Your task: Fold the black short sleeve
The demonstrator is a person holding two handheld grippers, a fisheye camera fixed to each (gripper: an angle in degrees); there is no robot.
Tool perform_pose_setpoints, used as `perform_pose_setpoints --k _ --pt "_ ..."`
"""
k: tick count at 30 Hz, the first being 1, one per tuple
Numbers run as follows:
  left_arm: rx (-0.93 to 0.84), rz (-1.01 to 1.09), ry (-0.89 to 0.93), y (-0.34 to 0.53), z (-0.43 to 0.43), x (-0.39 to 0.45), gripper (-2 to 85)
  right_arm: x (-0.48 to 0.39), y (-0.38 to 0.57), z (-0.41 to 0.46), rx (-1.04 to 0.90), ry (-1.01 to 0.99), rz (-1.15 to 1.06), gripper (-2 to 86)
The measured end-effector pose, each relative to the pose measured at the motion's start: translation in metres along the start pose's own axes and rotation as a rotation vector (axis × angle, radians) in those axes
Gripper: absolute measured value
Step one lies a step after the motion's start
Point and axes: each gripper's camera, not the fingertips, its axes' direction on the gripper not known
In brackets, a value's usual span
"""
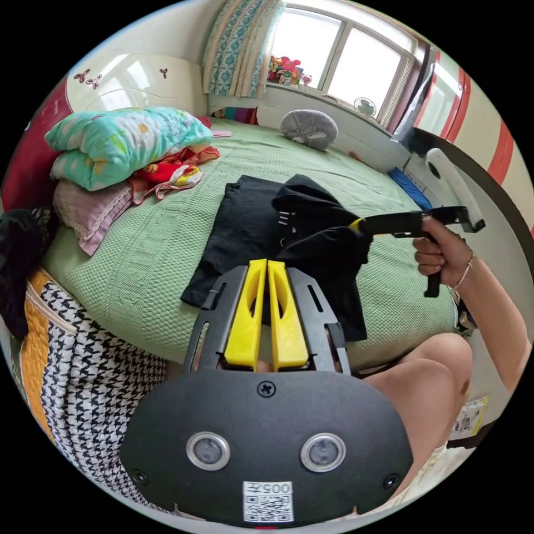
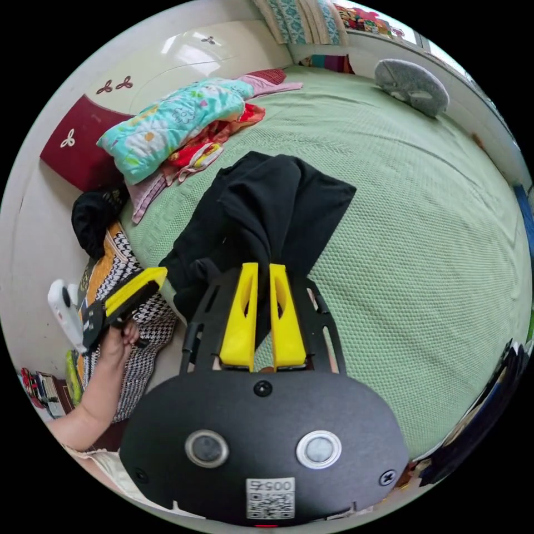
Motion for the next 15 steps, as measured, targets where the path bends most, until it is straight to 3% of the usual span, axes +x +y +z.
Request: perform_pose_setpoints --k 10,15 --pt "-0.067 0.033 0.004 -0.013 0.014 0.021 4.7 0.111 0.077 -0.091 0.073 0.083 0.204 -0.7" --pt "-0.103 0.069 0.000 -0.013 0.027 0.049 6.4 0.166 0.126 -0.095 0.100 -0.025 0.420 -1.1"
